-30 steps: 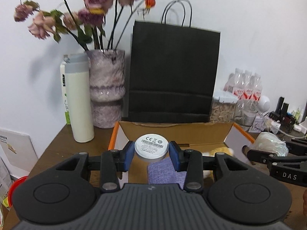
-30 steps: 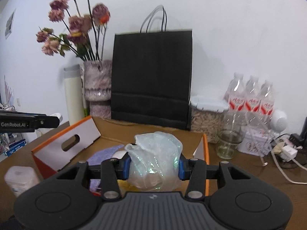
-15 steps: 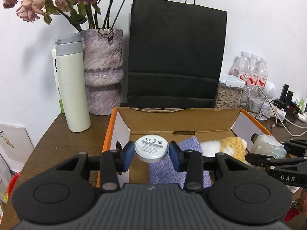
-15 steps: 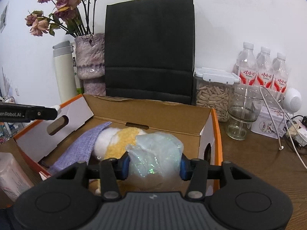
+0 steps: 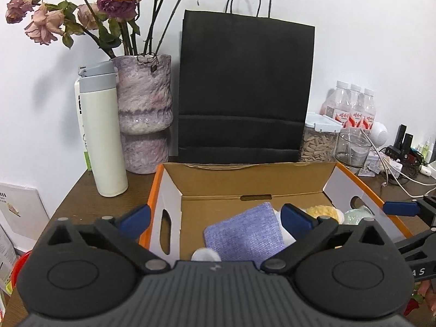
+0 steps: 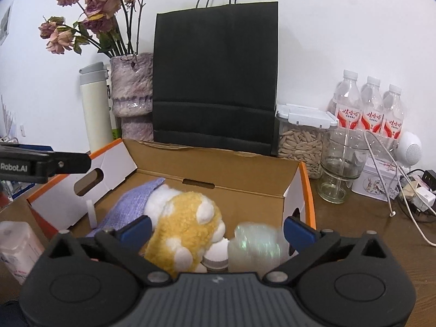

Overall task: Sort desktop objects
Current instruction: 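Carry the tin and plastic bag into the cardboard box and open both tools, then move both open tools back toward the navy case and white cap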

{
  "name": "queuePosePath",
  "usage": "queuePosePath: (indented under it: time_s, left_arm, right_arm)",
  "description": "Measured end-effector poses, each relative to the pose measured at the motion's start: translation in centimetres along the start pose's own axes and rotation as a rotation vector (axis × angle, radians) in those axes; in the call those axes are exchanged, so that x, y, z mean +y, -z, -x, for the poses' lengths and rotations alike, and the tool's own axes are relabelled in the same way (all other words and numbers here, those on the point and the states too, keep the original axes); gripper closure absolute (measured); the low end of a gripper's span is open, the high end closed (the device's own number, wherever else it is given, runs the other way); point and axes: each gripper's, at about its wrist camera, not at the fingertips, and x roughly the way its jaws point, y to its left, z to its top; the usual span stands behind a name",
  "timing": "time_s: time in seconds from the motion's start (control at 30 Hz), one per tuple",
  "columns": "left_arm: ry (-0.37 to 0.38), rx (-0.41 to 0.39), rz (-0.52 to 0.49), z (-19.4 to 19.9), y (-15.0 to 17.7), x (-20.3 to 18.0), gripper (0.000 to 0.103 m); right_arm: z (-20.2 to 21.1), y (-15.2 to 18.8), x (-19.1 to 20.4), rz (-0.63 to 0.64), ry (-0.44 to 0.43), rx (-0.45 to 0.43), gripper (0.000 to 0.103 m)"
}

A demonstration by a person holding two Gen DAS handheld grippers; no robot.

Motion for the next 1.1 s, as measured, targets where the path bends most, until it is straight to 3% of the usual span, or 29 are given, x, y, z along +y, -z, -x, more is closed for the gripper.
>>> queuePosePath:
  time_s: [0.6, 1.1]
  left_arm:
    - [-0.005, -0.041, -0.03, 1.3, 0.4, -1.1, 0.0]
    - [-0.054, -0.11, -0.055, 7.7, 2.5, -2.7, 0.0]
  right_arm:
    - [1.0, 0.1, 0.6, 0.019, 0.015, -0.015, 0.0]
    - [7.0, 1.7, 1.8, 0.025, 0.042, -0.067, 0.0]
